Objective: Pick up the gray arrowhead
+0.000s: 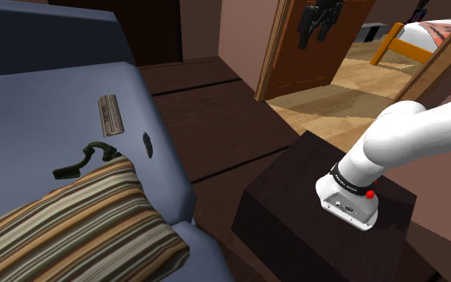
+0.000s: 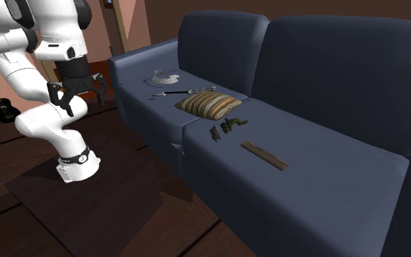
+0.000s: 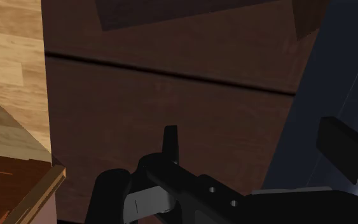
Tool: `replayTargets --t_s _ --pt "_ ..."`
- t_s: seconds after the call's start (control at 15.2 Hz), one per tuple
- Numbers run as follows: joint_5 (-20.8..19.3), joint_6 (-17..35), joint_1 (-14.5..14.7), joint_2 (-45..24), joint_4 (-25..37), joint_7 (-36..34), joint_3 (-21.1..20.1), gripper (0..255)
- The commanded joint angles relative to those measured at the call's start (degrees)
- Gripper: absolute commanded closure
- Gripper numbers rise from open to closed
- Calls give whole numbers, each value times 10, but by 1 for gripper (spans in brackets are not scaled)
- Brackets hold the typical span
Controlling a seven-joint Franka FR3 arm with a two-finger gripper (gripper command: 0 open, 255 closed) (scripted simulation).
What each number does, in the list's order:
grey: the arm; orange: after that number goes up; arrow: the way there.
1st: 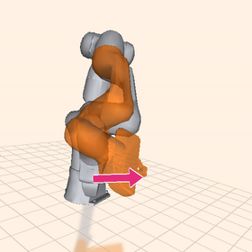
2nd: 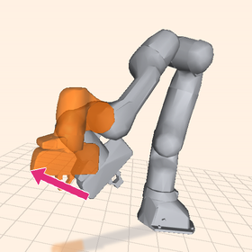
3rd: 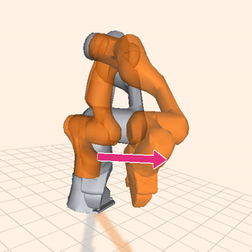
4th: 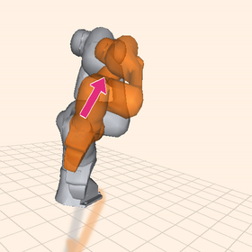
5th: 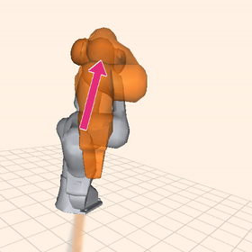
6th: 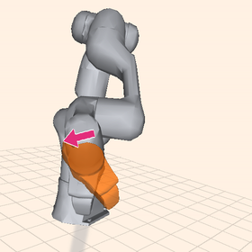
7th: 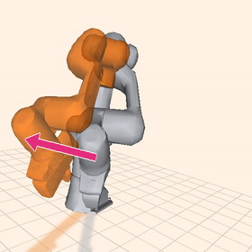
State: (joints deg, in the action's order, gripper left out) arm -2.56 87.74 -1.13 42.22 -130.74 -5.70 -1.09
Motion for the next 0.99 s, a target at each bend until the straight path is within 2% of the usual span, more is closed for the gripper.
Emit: replayTargets --t_s 0.0,0.46,0.92 --pt "0 0 0 0 0 0 0 0" --pt "53 75 20 -46 -28 -101 -74 0" --pt "88 156 36 -129 -19 -199 -148 0"
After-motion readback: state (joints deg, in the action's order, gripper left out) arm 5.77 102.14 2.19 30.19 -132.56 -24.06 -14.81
